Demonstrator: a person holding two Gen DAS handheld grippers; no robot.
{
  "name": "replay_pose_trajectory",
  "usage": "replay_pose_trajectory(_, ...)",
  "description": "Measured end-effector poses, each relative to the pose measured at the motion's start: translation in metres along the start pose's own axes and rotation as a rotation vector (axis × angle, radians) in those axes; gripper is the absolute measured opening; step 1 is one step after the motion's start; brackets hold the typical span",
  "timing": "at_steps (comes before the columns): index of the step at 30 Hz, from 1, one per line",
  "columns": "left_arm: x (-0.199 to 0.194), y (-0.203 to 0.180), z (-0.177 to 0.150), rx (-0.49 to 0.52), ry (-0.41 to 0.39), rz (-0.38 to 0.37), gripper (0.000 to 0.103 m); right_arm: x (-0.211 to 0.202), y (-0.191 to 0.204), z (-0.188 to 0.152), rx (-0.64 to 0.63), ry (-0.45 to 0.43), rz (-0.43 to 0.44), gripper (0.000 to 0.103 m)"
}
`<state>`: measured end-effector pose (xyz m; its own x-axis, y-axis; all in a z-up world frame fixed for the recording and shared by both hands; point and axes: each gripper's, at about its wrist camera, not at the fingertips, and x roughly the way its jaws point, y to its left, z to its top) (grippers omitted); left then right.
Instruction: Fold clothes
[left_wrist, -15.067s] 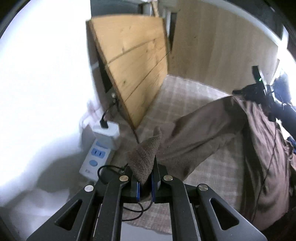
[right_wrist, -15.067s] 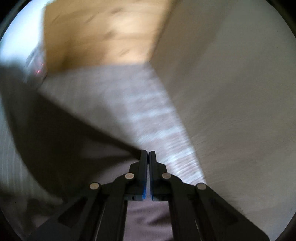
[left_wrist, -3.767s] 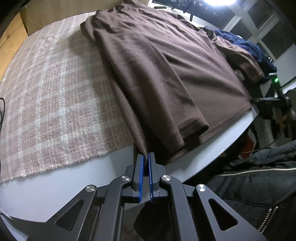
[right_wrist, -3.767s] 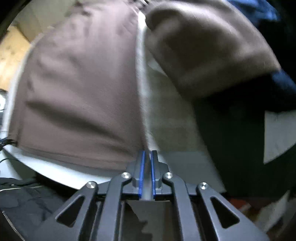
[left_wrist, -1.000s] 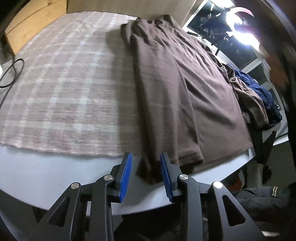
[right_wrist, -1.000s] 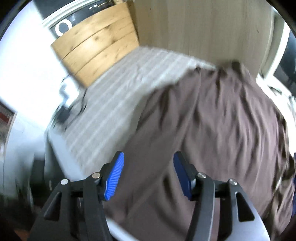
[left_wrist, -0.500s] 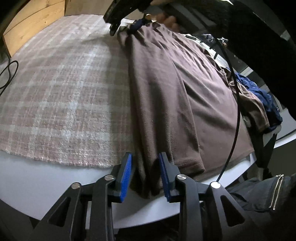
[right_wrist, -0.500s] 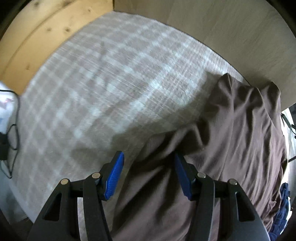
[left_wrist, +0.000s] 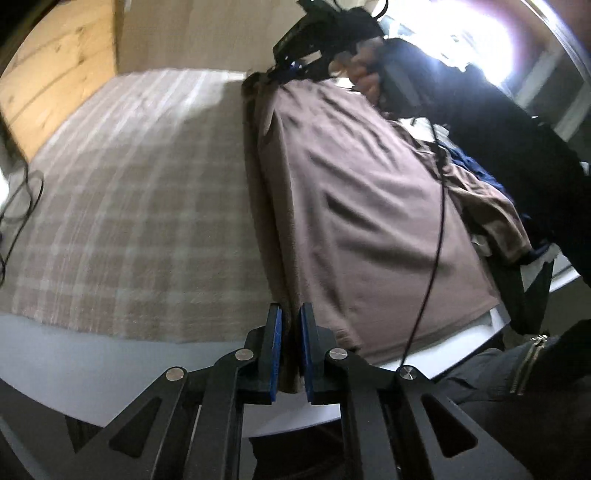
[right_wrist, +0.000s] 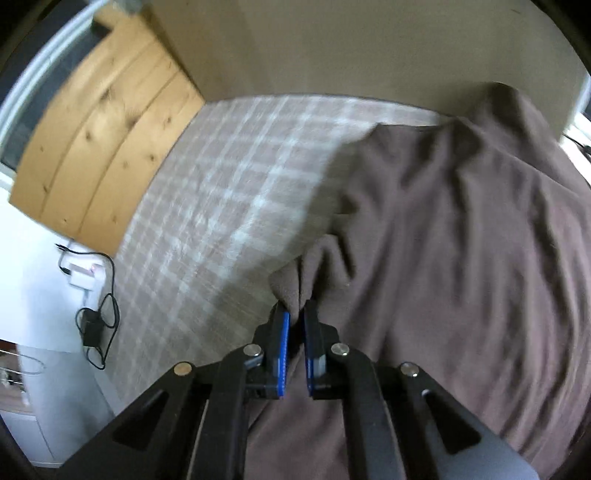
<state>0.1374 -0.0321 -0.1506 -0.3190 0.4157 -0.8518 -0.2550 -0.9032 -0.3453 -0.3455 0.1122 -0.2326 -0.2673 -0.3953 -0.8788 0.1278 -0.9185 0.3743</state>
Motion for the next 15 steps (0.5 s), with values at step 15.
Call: replay_pose_trajectory(15, 0.024, -0.080, -0.001, 0.102, 0.106, -0.047, 0.011, -0.004, -0.088, -0.037, -0.029, -0.001, -0.262, 0.016)
